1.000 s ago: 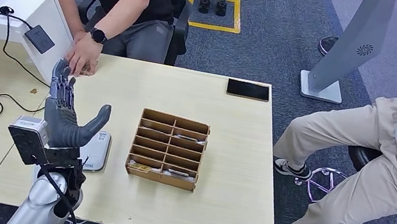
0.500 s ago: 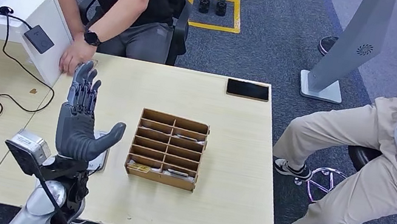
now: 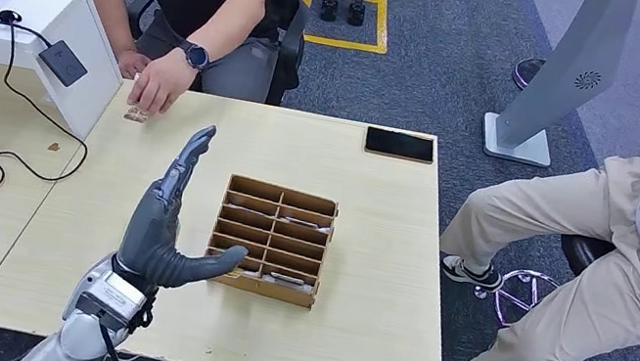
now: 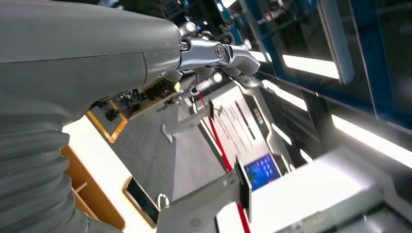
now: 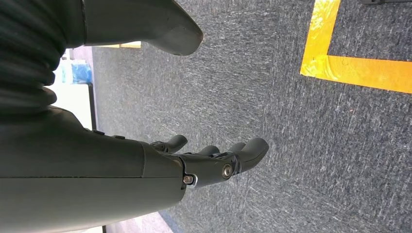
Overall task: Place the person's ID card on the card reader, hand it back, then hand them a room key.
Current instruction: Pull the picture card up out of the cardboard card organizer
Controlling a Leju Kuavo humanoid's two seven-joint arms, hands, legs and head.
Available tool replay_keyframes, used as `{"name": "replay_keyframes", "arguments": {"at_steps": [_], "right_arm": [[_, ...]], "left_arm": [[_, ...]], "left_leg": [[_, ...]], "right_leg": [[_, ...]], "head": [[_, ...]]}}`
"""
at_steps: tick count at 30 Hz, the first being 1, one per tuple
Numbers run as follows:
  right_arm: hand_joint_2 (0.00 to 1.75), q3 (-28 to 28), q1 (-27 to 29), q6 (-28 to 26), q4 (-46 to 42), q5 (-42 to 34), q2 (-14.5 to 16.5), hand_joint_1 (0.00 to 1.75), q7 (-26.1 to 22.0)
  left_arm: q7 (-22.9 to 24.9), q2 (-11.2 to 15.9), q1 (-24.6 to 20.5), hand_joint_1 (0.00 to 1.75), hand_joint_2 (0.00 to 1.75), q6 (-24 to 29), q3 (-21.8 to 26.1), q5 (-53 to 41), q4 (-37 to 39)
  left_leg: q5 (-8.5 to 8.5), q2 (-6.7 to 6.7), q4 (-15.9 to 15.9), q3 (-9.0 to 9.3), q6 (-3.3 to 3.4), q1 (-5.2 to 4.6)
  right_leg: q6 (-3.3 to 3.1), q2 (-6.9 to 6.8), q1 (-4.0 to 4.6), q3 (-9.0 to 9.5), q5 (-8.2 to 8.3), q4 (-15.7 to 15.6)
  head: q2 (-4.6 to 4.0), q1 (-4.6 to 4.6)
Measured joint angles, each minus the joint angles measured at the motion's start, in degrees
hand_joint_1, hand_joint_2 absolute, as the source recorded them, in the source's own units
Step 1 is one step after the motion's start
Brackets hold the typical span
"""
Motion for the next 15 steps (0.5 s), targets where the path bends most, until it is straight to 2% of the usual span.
{"name": "replay_keyframes", "arguments": {"at_steps": [9,15], "right_arm": [[1.75,0.0,-0.1,0.4,0.0,0.0,-0.1,0.00,0.9],[1.75,0.0,-0.1,0.8,0.0,0.0,-0.2,0.00,1.0]], "left_arm": [[3.8,2.4,-2.8,0.00,1.75,3.2,-3.5,-9.1,3.6],[6.2,5.1,-5.4,0.00,1.75,0.3,-6.4,-12.4,5.7]], "left_leg": [[0.00,0.00,0.0,0.00,0.00,0.00],[0.00,0.01,0.0,0.00,-0.01,0.01]], "right_leg": [[0.00,0.00,0.01,0.00,0.00,0.0],[0.00,0.01,0.00,-0.01,0.00,0.0]], "head": [[0.00,-0.01],[0.00,-0.01]]}}
